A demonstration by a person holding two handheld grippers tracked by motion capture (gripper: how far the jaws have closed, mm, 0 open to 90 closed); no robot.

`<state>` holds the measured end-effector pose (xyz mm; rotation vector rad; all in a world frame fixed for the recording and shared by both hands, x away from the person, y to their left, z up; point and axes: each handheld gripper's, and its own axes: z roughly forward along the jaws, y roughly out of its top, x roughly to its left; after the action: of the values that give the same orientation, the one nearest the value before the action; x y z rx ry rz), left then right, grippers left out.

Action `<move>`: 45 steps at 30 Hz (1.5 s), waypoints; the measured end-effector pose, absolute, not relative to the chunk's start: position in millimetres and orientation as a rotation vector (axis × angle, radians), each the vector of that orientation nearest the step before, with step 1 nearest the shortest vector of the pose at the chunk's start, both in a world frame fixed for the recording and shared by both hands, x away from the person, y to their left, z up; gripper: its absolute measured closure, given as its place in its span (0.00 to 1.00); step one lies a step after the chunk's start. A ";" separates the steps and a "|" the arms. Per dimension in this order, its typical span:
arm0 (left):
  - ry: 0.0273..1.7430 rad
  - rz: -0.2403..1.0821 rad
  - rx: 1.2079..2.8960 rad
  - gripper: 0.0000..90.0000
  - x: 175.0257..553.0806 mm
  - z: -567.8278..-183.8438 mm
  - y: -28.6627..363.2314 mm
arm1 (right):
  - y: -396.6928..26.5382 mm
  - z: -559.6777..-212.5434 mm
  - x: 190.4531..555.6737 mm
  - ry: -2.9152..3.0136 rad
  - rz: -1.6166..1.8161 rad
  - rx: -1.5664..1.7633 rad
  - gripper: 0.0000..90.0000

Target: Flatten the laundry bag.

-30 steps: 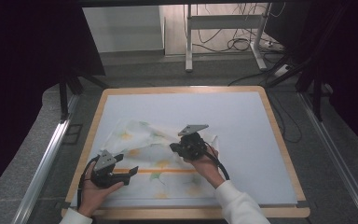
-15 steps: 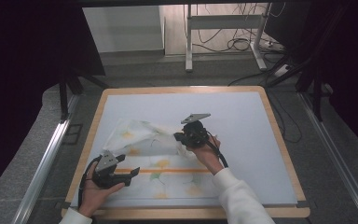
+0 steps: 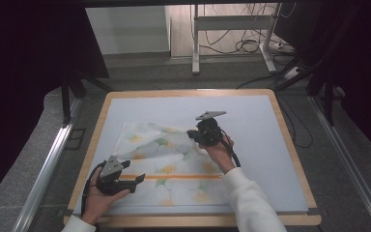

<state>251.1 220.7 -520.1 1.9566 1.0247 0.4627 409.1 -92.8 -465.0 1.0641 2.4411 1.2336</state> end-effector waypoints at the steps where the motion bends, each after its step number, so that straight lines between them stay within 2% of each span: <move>1: 1.023 0.462 1.958 0.25 251.1 -520.2 220.7 | -93.8 -465.3 410.8 2.436 1.236 1.069 0.98; 45: 1.019 0.450 1.978 0.25 252.6 -521.8 221.4 | -114.6 -482.8 465.4 2.294 1.204 1.311 0.98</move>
<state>252.6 221.4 -521.8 1.9778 1.0191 0.4503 465.4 -114.6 -482.8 1.3113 2.2938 1.2042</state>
